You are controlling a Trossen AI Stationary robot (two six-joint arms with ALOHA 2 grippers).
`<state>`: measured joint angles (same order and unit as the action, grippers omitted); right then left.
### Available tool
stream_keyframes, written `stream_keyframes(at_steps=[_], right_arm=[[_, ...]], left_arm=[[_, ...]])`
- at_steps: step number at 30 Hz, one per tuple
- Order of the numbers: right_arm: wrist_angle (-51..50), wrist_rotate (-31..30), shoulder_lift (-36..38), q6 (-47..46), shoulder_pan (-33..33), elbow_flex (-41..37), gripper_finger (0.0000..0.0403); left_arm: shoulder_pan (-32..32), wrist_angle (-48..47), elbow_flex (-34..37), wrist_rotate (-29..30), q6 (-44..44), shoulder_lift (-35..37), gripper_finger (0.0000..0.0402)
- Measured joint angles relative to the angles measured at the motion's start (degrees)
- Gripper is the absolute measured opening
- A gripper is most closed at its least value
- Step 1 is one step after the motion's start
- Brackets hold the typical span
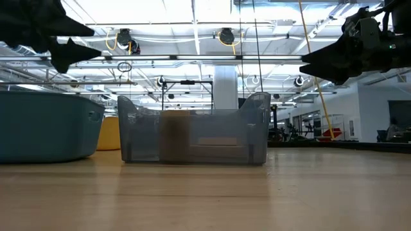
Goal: Sort & place blocks by color
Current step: Return to Home Position
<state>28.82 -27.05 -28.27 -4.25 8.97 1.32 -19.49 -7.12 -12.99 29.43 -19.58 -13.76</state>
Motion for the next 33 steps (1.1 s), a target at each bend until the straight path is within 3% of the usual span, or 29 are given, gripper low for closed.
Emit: stream_keyframes(at_steps=[4, 8, 33], right_arm=[[0.0, 0.03, -0.01, 0.01, 0.0, -0.02, 0.0254], [0.0, 0.05, -0.02, 0.0, 0.0, -0.04, 0.0254], [0.0, 0.07, -0.04, 0.46, 0.0, -0.04, 0.0254]], left_arm=[[0.0, 12.6, 6.9, -2.97, 4.07, 0.0, 0.0274], [0.0, 18.49, 9.67, -3.96, 5.85, 0.02, 0.0274], [0.0, 15.81, 10.36, -3.94, 5.53, -0.09, 0.0274]])
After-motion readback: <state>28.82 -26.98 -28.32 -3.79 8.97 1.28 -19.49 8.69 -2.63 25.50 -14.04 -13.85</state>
